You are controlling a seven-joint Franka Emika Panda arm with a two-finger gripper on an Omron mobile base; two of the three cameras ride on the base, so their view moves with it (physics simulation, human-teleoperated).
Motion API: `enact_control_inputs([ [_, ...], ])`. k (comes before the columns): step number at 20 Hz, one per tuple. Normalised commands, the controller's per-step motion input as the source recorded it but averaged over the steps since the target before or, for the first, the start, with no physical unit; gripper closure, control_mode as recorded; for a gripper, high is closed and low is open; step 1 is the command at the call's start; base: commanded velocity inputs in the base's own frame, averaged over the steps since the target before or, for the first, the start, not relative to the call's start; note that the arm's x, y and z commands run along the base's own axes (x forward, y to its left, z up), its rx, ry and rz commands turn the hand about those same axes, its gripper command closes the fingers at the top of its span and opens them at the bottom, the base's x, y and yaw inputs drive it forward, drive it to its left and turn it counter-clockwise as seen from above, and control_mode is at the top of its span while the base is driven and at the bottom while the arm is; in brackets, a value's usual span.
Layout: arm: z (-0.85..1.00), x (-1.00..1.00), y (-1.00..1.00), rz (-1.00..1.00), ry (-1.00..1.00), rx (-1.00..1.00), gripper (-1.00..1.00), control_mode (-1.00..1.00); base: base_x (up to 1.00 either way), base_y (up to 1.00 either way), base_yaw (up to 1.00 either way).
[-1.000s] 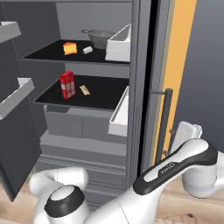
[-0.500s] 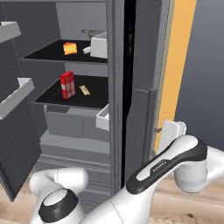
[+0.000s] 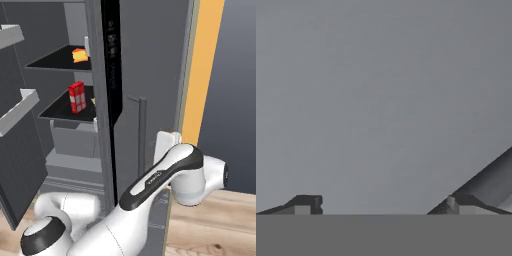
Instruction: Place the tupperware on the top shelf of the fridge. Make space for the tupperware among the existing items by rearranging them on the shelves if needed. Close the fridge door when finished.
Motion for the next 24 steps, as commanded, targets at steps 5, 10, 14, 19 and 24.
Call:
enact_control_inputs([
  [5, 0.00, 0.23, 1.00, 0.03, 0.00, 0.00, -1.00, -1.00, 0.00, 0.00, 0.00],
  [10, 0.00, 0.23, 1.00, 0.01, 0.00, 0.00, -1.00, -1.00, 0.00, 0.00, 0.00],
  [14, 0.04, 0.30, 0.85, -0.02, -0.13, 0.00, -1.00, -1.00, 0.00, 0.00, 0.00],
  [19, 0.26, 0.57, 0.42, -0.13, -0.19, 0.01, -1.00, -1.00, 0.00, 0.00, 0.00],
  [24, 0.33, 0.74, 0.01, -0.11, -0.08, 0.04, -1.00, -1.00, 0.00, 0.00, 0.00],
])
